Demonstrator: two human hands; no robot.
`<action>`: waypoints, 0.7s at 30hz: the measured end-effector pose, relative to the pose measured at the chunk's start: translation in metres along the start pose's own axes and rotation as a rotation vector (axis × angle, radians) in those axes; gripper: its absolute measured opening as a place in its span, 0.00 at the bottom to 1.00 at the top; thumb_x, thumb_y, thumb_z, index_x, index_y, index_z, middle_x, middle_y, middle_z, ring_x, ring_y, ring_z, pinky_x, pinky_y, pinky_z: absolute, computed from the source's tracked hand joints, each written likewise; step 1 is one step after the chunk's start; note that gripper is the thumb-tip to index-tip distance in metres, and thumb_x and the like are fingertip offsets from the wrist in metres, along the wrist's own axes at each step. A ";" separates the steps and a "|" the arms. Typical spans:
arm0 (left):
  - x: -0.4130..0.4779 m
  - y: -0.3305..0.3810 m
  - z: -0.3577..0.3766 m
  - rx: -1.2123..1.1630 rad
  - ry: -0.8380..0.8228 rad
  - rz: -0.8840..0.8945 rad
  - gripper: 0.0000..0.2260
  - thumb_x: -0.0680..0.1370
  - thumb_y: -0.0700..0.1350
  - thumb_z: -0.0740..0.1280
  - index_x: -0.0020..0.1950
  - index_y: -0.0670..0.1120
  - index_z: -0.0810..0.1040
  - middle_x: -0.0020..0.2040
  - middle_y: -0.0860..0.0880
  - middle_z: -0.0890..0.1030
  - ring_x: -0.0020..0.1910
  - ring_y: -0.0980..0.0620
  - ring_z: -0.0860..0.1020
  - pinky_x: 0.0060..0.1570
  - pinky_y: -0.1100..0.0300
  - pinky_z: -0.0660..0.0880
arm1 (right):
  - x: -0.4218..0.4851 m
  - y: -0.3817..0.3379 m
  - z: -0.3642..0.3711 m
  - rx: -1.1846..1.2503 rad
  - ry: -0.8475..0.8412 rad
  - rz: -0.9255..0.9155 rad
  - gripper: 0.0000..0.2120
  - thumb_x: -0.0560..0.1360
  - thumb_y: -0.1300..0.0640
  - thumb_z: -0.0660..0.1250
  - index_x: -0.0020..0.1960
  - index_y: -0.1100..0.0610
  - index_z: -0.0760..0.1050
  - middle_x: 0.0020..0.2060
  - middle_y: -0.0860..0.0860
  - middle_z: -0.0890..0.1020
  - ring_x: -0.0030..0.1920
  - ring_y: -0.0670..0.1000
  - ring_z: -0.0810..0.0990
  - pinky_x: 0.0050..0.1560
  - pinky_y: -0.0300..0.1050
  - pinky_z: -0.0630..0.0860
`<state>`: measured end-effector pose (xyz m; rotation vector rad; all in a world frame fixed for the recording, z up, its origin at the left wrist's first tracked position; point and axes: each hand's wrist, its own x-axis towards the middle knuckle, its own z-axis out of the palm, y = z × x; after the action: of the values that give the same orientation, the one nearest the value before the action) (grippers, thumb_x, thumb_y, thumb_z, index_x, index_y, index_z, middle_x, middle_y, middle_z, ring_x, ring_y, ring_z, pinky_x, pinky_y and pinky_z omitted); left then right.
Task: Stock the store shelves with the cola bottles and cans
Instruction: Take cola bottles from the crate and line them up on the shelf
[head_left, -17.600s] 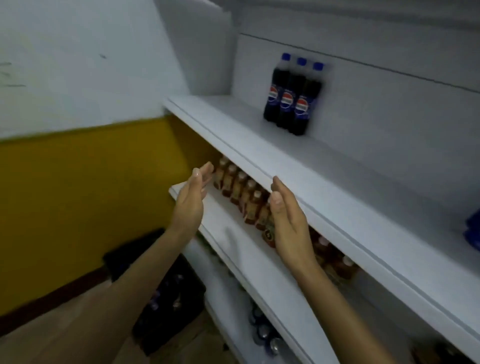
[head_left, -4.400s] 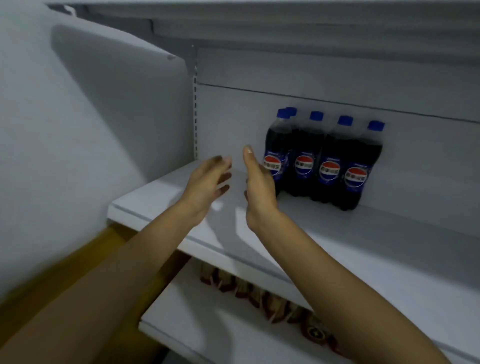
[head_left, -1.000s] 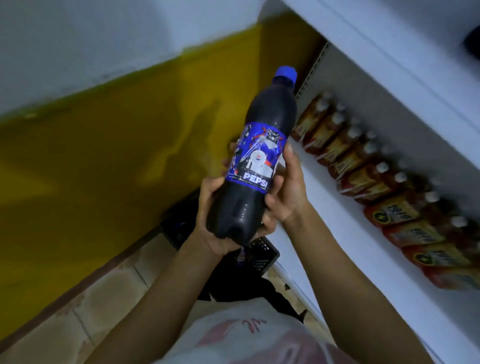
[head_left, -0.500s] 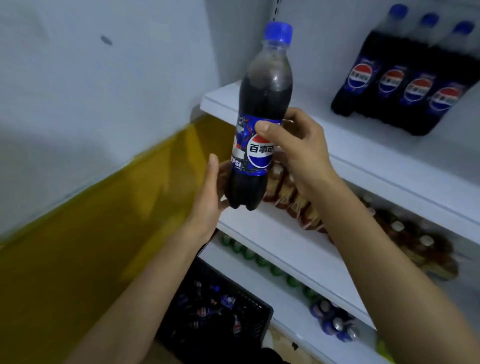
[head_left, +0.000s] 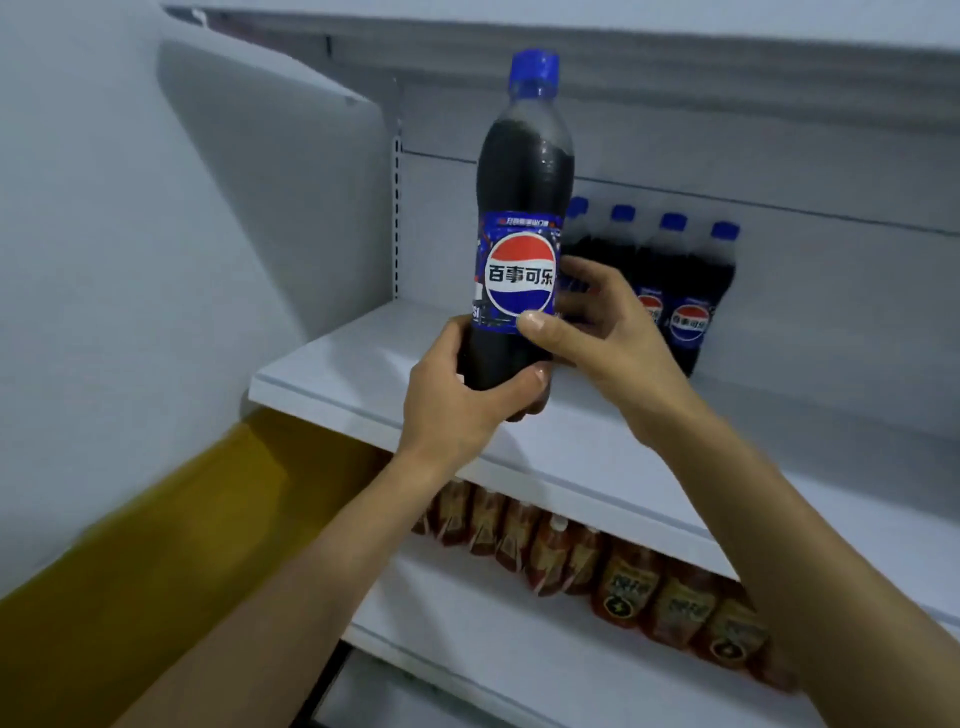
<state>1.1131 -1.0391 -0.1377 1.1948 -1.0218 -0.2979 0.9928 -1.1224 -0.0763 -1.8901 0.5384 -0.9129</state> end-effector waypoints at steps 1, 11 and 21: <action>0.007 0.001 0.008 -0.012 -0.016 0.005 0.25 0.63 0.59 0.75 0.57 0.60 0.73 0.50 0.59 0.81 0.49 0.55 0.82 0.38 0.57 0.81 | 0.001 0.004 -0.008 -0.006 0.004 -0.010 0.45 0.59 0.38 0.73 0.72 0.49 0.63 0.60 0.47 0.77 0.58 0.47 0.79 0.55 0.48 0.81; 0.057 -0.037 0.078 0.146 -0.274 0.014 0.30 0.61 0.63 0.75 0.61 0.63 0.69 0.55 0.64 0.78 0.54 0.65 0.77 0.49 0.66 0.78 | 0.045 0.055 -0.078 -0.122 0.058 -0.031 0.36 0.61 0.51 0.80 0.65 0.50 0.70 0.55 0.46 0.81 0.52 0.45 0.82 0.52 0.47 0.81; 0.108 -0.100 0.088 0.513 -0.103 0.002 0.51 0.61 0.55 0.80 0.76 0.51 0.55 0.74 0.47 0.61 0.72 0.48 0.61 0.65 0.56 0.61 | 0.109 0.151 -0.089 -0.122 0.123 0.058 0.35 0.62 0.59 0.81 0.64 0.54 0.69 0.60 0.52 0.79 0.58 0.51 0.79 0.59 0.50 0.78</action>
<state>1.1337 -1.2057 -0.1705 1.6514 -1.2315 -0.0949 0.9936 -1.3175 -0.1445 -1.9249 0.7340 -0.9818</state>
